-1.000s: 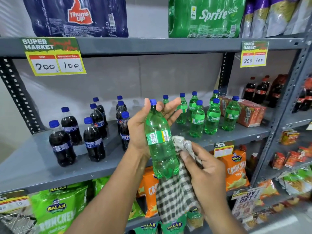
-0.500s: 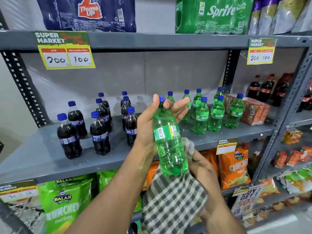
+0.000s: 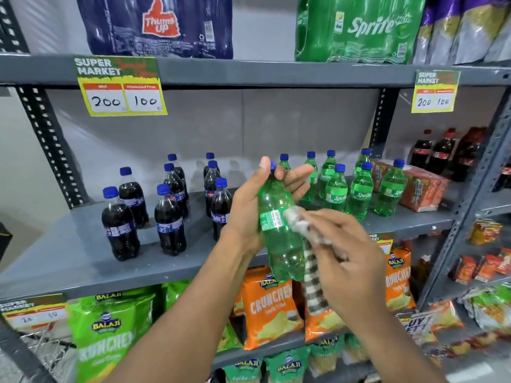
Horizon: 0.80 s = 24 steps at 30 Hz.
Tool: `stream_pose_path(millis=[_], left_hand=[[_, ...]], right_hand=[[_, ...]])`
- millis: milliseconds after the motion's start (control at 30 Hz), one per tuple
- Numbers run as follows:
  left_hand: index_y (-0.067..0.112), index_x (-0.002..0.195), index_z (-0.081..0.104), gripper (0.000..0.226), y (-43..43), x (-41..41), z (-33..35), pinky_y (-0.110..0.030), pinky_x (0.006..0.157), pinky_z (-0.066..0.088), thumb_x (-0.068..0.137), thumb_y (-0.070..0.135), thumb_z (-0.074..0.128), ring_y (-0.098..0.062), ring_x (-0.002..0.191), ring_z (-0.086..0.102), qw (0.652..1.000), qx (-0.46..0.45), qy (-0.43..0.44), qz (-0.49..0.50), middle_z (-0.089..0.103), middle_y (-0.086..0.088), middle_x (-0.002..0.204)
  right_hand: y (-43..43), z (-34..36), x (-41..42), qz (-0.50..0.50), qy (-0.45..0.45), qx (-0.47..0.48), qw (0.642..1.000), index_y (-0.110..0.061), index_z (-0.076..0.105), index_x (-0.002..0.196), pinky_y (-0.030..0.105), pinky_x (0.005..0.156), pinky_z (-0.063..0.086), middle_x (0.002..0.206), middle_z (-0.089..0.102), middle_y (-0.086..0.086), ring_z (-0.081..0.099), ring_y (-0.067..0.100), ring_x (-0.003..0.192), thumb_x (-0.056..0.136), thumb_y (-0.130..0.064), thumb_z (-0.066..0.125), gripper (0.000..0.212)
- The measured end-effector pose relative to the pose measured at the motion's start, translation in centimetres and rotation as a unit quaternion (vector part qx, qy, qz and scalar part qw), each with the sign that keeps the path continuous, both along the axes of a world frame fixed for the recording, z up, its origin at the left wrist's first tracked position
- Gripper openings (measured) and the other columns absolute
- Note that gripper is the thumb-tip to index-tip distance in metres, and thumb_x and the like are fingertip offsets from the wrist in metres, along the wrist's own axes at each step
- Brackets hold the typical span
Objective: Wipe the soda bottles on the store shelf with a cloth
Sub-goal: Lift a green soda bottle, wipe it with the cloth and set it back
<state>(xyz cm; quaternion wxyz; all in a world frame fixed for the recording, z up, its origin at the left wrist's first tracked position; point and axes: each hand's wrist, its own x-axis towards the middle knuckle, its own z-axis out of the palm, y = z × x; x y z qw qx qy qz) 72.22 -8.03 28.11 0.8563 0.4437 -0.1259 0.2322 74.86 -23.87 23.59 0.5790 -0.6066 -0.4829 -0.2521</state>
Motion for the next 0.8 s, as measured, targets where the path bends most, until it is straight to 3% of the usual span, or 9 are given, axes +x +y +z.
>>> stream_pose_path(millis=[100, 200, 400, 500, 600, 800], left_hand=[[0.013, 0.077, 0.054, 0.034, 0.5, -0.1, 0.3, -0.047, 0.109, 0.043, 0.097, 0.040, 0.049, -0.030, 0.116, 0.066, 1.000, 0.003, -0.003, -0.007, 0.073, -0.020, 0.110], [0.014, 0.079, 0.053, 0.035, 0.6, -0.1, 0.4, -0.047, 0.105, 0.047, 0.097, 0.042, 0.047, -0.027, 0.116, 0.066, 1.000, 0.022, 0.006, -0.018, 0.074, -0.017, 0.111], [0.015, 0.077, 0.052, 0.038, 0.8, 0.0, 1.0, -0.047, 0.101, 0.049, 0.099, 0.044, 0.042, -0.025, 0.114, 0.068, 0.999, 0.022, 0.017, -0.032, 0.075, -0.016, 0.110], [0.014, 0.077, 0.054, 0.036, 1.2, -0.1, 0.9, -0.046, 0.097, 0.052, 0.098, 0.042, 0.044, -0.027, 0.111, 0.069, 0.998, 0.052, 0.018, -0.010, 0.075, -0.017, 0.107], [0.013, 0.079, 0.052, 0.035, 1.2, 0.1, 0.9, -0.046, 0.096, 0.053, 0.099, 0.040, 0.042, -0.028, 0.109, 0.070, 0.997, 0.062, 0.035, -0.014, 0.075, -0.017, 0.106], [0.013, 0.079, 0.053, 0.036, 1.4, 0.3, 1.1, -0.045, 0.093, 0.055, 0.101, 0.039, 0.042, -0.031, 0.107, 0.070, 0.996, 0.088, 0.031, -0.011, 0.075, -0.018, 0.105]], right_hand=[[-0.2, -0.5, -0.7, -0.060, -0.262, -0.103, 0.958, -0.010, 0.073, 0.116, 0.029, 0.087, 0.050, 0.113, 0.066, 0.003, 0.055, 0.022, 0.101, 0.087, 0.001, 0.048, 0.040], [0.0, 0.2, -1.6, -0.098, -0.358, -0.178, 0.911, -0.009, 0.073, 0.114, 0.042, 0.081, 0.052, 0.111, 0.070, 0.007, 0.054, 0.027, 0.100, 0.086, -0.001, 0.041, 0.043], [0.9, 1.9, -3.0, -0.148, -0.371, -0.208, 0.893, -0.007, 0.073, 0.110, 0.040, 0.083, 0.044, 0.110, 0.071, 0.007, 0.053, 0.027, 0.099, 0.104, -0.013, 0.016, 0.058], [0.7, 0.2, -4.0, -0.142, -0.387, -0.243, 0.878, -0.010, 0.072, 0.108, 0.037, 0.085, 0.039, 0.107, 0.071, 0.004, 0.052, 0.026, 0.099, 0.105, -0.012, 0.025, 0.047], [1.5, 1.1, -4.3, -0.170, -0.394, -0.259, 0.866, -0.011, 0.072, 0.099, 0.035, 0.076, 0.039, 0.095, 0.069, 0.003, 0.057, 0.026, 0.087, 0.093, -0.009, 0.047, 0.026], [2.8, 1.5, -6.3, -0.190, -0.376, -0.296, 0.857, -0.013, 0.067, 0.070, 0.038, 0.059, 0.041, 0.076, 0.057, 0.004, 0.051, 0.025, 0.069, 0.081, -0.005, 0.041, 0.029]])
